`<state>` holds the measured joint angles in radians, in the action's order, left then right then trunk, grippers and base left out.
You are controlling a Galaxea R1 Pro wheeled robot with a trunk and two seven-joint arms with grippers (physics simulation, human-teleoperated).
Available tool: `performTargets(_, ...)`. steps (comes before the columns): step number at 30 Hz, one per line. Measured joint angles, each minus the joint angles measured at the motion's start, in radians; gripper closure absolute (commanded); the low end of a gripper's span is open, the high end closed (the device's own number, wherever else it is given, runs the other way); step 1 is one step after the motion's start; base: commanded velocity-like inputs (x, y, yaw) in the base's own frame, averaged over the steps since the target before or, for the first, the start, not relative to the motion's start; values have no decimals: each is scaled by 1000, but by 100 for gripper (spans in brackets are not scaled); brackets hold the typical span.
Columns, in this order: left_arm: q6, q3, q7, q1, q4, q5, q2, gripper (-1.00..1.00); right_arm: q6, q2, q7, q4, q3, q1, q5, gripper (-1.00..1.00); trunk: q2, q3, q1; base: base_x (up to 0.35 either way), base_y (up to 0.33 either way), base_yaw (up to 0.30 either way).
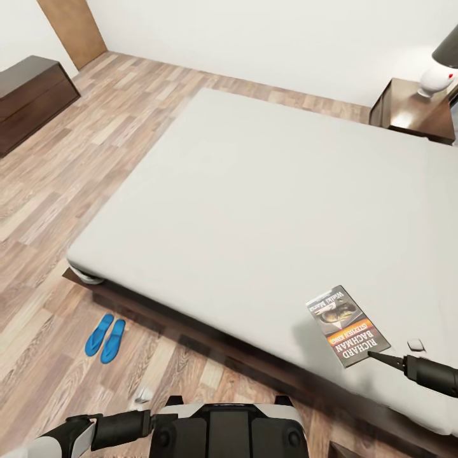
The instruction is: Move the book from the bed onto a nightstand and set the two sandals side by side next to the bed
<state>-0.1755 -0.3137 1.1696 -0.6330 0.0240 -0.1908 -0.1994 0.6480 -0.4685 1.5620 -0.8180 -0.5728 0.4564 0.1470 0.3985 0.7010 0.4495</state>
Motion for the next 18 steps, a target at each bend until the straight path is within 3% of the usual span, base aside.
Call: performTargets(18, 0, -1, 0, 0, 0, 0, 0, -100, 0, 0, 0, 0, 0, 0, 0, 100, 0, 0, 0, 0, 0, 294)
